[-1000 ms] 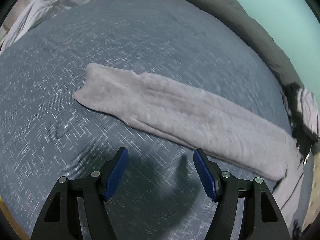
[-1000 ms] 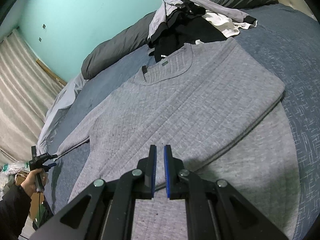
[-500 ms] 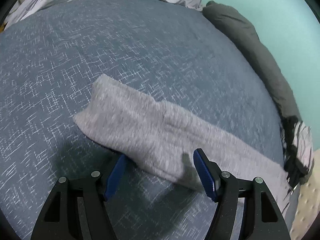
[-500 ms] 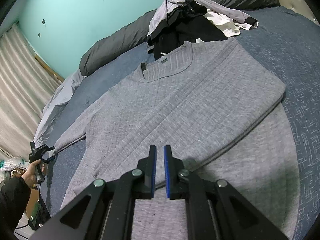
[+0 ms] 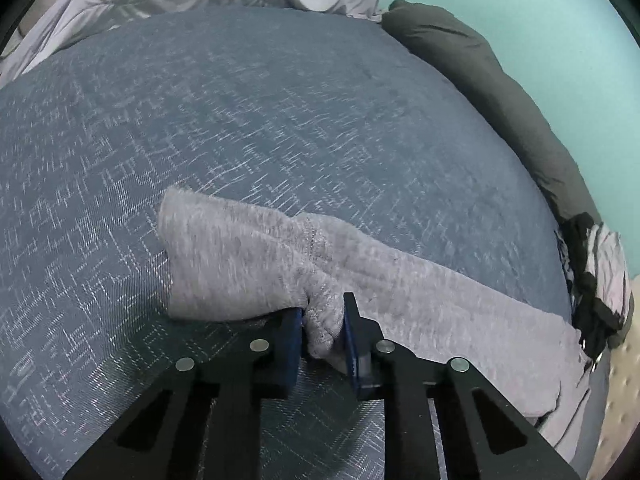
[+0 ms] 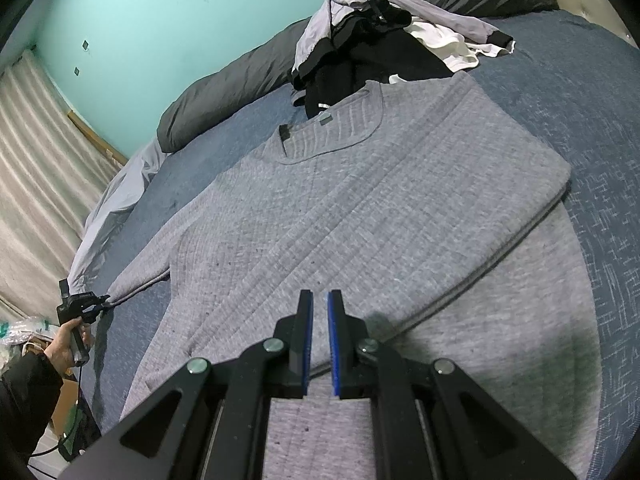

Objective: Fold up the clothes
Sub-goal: 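Lift the held cuff and carry it across the sweater body with the left gripper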

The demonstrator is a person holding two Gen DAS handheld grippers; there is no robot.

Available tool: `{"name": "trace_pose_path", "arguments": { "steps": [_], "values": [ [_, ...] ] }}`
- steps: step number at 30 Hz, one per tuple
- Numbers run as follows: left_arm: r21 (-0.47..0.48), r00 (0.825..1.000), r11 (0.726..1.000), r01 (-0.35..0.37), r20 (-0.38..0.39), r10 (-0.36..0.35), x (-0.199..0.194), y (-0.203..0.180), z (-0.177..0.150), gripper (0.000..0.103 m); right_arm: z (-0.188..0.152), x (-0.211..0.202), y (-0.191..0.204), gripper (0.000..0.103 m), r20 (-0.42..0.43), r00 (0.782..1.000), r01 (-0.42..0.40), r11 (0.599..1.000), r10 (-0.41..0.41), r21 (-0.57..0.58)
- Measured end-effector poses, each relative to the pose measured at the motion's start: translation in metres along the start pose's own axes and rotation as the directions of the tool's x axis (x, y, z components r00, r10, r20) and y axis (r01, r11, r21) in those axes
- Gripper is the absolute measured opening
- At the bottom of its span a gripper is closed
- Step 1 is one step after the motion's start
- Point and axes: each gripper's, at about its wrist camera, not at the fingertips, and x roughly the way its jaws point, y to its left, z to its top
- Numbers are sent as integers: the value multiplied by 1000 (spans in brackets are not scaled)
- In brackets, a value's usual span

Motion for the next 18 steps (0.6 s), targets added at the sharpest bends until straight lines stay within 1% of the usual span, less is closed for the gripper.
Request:
{"name": "trace_pose_path", "arguments": {
  "steps": [2, 6, 10, 11, 12, 14, 18],
  "values": [
    [12, 1000, 1000, 18, 15, -18, -7, -6, 3, 15, 0, 0, -1, 7, 0, 1000, -6, 1000, 6, 6],
    [48, 998, 998, 50, 32, -52, -25, -22, 8, 15, -1, -1, -2, 7, 2, 1000, -11, 1000, 11, 15],
    [109, 994, 990, 90, 45, -95, -32, -66, 24, 15, 0, -4, -5, 7, 9, 1000, -22, 999, 21, 31],
    [118, 993, 988, 100, 47, -106, -35, -70, 26, 15, 1, -5, -5, 7, 10, 1000, -23, 999, 22, 32],
    [128, 992, 985, 112, 49, -119, -58, -82, 9, 15, 1, -6, -5, 7, 12, 1000, -23, 999, 23, 33],
    [154, 988, 978, 137, 55, -147, -79, -102, 5, 15, 1, -8, -7, 7, 15, 1000, -24, 999, 24, 38],
    [207, 977, 960, 187, 60, -203, -108, -141, -3, 15, 2, -12, -12, 7, 20, 999, -32, 998, 30, 59]
  ]
}}
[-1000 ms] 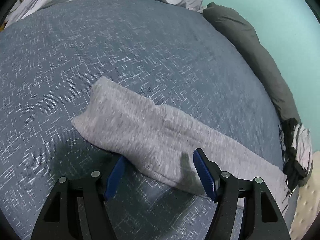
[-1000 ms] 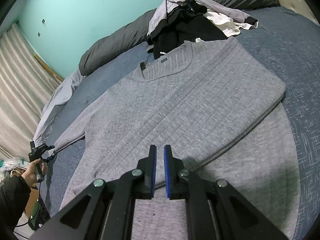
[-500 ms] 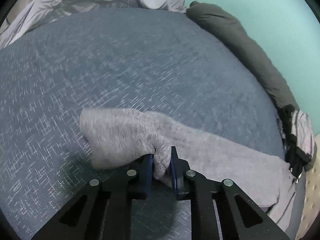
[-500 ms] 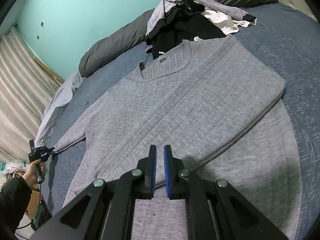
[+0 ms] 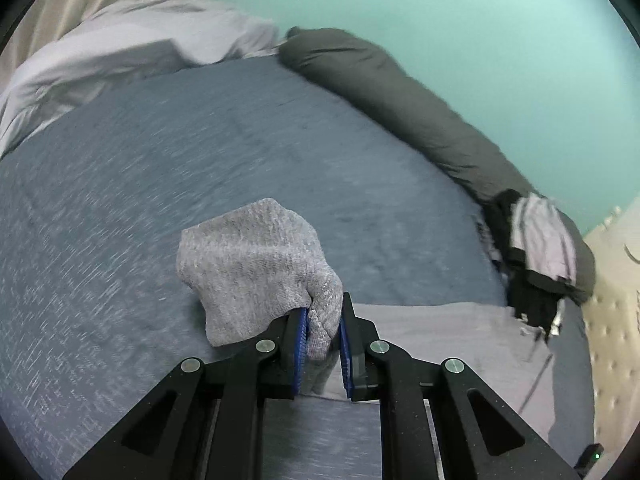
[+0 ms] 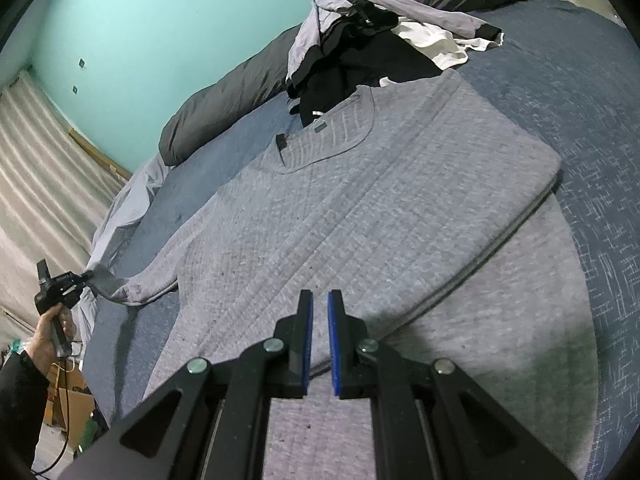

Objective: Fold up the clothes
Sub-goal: 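Lift the held cuff and carry it across the sweater body with the left gripper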

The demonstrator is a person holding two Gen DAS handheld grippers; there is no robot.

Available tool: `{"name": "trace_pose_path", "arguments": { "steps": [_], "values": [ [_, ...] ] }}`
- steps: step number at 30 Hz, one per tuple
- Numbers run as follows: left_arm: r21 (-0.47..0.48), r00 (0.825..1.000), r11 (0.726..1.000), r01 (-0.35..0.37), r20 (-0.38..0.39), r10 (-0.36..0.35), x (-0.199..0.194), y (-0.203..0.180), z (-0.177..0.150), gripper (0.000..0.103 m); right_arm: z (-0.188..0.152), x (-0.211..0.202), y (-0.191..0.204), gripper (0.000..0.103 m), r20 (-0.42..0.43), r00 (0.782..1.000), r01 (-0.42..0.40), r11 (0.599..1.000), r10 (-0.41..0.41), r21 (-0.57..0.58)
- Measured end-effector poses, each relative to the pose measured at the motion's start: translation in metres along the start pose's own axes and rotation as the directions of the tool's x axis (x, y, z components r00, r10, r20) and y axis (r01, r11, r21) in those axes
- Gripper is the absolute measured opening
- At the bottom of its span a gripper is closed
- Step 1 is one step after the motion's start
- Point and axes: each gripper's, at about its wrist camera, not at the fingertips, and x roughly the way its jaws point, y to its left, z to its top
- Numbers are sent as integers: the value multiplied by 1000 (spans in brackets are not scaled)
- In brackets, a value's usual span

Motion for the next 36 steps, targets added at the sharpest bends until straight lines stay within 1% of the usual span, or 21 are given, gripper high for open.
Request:
{"name": "trace_pose_path", "arguments": {
  "steps": [5, 9, 13, 14, 19, 24, 27, 30, 34, 36],
  "values": [
    [79, 997, 994, 76, 14, -77, -19, -59, 4, 14, 2, -6, -7, 7, 1, 1000, -12, 1000, 12, 21],
    [144, 989, 979, 145, -5, -146, -21, -114, 6, 14, 3, -10, -12, 7, -1, 1000, -13, 999, 13, 35],
    [201, 977, 956, 215, -45, -210, -15, -164, -2, 14, 4, -16, -19, 7, 5, 1000, -12, 999, 12, 50],
    [213, 974, 950, 228, -53, -222, -20, -173, -5, 14, 5, -19, -21, 7, 8, 1000, -13, 998, 12, 54],
    [291, 960, 915, 281, -81, -269, -26, -229, -23, 14, 5, -32, -34, 7, 31, 999, -12, 997, 10, 80],
    [351, 945, 877, 327, -106, -310, -36, -279, -41, 14, 5, -39, -43, 7, 33, 999, -22, 995, 18, 102],
    [389, 935, 850, 354, -132, -329, -41, -310, -57, 14, 4, -42, -44, 7, 29, 999, -17, 995, 14, 99],
    [436, 925, 816, 380, -161, -344, -46, -339, -76, 14, 3, -46, -46, 7, 28, 1000, -11, 995, 8, 101],
    [519, 917, 756, 398, -205, -342, -47, -378, -112, 14, 2, -53, -53, 7, 34, 999, -10, 993, 6, 115],
    [560, 917, 726, 400, -227, -329, -44, -393, -133, 14, 1, -56, -56, 7, 35, 999, -9, 993, 4, 121]
  ]
}}
